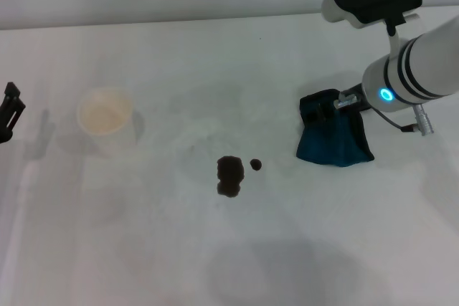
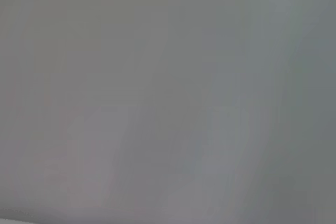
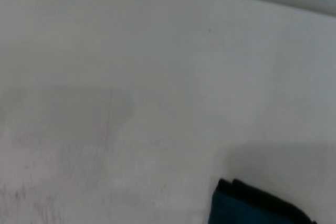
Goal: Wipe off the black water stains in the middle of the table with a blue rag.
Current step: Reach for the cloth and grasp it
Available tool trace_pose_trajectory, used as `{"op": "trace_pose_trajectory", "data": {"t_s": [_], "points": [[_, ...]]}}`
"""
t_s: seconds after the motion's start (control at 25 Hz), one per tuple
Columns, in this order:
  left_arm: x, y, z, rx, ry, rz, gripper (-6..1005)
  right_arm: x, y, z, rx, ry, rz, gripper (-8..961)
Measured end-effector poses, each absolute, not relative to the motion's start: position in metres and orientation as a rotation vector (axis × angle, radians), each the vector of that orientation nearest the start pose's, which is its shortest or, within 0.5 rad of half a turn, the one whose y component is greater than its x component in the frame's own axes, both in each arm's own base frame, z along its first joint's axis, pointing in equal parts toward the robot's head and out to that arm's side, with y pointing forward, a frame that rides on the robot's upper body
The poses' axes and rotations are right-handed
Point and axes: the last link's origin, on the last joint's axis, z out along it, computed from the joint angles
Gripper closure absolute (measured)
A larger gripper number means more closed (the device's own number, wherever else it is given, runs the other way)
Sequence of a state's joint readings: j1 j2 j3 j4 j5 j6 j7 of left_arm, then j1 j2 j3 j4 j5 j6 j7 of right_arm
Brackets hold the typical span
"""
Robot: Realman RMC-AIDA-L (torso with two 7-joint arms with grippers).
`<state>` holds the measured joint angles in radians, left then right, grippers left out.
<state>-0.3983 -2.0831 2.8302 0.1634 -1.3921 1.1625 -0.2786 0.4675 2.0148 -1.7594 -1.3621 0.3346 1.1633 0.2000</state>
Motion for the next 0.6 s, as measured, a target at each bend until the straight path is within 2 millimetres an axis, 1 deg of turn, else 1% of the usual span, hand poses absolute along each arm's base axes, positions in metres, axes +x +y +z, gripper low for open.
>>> {"op": "trace_pose_trajectory", "data": {"t_s": [0.24,0.6], "points": [[-0.344,0.308,-0.033,-1.578,-0.762,-0.745,108,0.223,0.363,-0.026,-1.991,1.267,-0.303,116],[-0.345,0.311,-0.028,-1.566,-0.756,-0.743,107,0.222,0.370,-0.025,-1.990,1.249,-0.271,122]]}}
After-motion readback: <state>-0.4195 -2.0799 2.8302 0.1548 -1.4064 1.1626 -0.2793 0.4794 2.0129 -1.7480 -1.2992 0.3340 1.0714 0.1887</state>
